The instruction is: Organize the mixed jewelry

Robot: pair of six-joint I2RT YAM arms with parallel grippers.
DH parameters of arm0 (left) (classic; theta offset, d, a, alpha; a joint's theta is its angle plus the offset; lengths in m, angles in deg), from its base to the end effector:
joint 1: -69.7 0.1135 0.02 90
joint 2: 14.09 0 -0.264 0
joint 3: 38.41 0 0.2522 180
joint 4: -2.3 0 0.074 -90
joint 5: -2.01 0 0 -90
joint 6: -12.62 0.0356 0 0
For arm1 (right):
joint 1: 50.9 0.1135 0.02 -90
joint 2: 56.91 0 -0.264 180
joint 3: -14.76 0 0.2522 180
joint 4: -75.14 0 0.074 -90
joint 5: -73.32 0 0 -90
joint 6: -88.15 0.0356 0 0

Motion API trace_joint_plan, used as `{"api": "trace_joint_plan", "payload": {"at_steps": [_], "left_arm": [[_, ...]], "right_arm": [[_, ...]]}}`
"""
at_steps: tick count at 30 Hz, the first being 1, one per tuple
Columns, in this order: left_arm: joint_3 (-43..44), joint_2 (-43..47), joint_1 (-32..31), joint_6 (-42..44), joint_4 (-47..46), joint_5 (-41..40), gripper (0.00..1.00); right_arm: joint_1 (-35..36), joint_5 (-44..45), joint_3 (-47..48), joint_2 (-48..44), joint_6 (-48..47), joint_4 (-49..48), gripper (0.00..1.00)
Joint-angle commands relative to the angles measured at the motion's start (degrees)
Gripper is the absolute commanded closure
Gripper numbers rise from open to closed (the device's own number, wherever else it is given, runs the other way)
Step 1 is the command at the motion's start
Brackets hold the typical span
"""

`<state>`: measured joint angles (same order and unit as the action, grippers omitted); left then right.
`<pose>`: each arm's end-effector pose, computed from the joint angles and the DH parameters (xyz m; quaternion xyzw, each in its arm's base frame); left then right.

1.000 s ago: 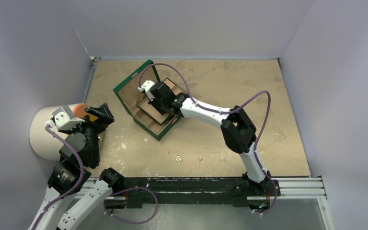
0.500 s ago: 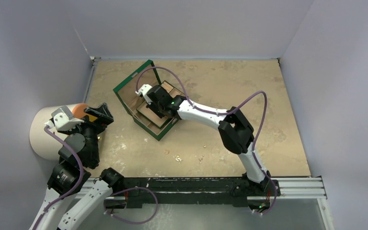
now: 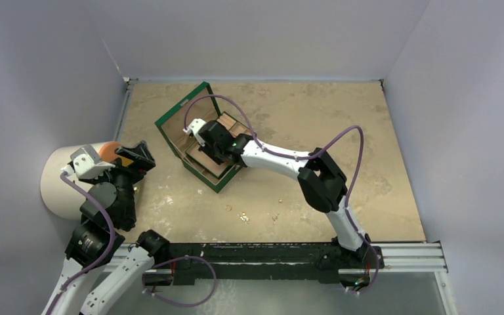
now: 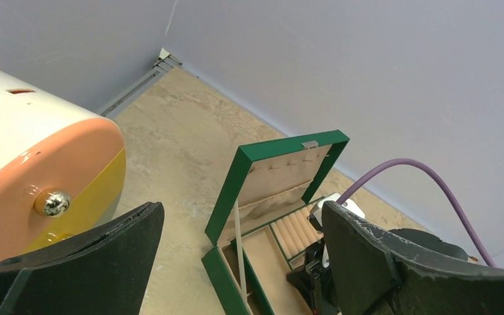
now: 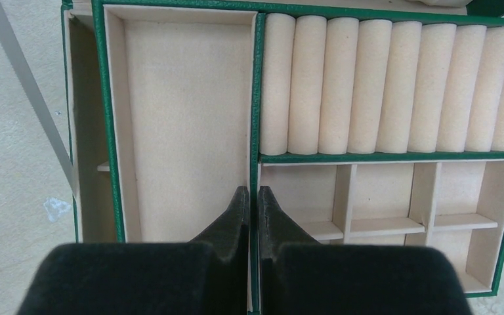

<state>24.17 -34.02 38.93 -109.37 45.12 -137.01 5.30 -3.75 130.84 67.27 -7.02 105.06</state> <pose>0.0607 -0.0049 0.3741 -0.2998 0.6412 -0.0837 0.7014 0.2868 0.4141 0.2294 -0.4134 0.7933 0.0962 0.4366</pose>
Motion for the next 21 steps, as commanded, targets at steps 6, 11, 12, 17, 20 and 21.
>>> {"api": "trace_joint_plan", "payload": {"at_steps": [6,11,12,17,20,21], "left_arm": [[-0.5,-0.6,0.8,-0.2,-1.6,1.3,0.10],[-0.5,-0.7,1.1,-0.2,-1.6,1.6,0.11],[-0.5,-0.7,1.1,-0.1,-1.7,1.6,0.11],[-0.6,-0.8,1.4,-0.2,-1.8,2.0,0.11],[-0.6,-0.8,1.6,-0.2,-1.9,2.2,0.11],[-0.6,-0.8,1.6,-0.2,-1.9,2.2,0.11]], "right_arm": [[1.4,2.9,-0.3,-2.7,0.4,0.3,1.00],[2.0,3.6,-0.3,-3.1,0.5,0.8,1.00],[2.1,3.8,-0.3,-3.1,0.5,1.1,1.00],[2.6,4.5,-0.7,-4.2,0.6,1.6,1.00],[2.8,4.9,-0.9,-4.6,0.7,1.6,1.00],[2.9,5.0,-0.9,-4.7,0.7,1.7,1.00]]}}
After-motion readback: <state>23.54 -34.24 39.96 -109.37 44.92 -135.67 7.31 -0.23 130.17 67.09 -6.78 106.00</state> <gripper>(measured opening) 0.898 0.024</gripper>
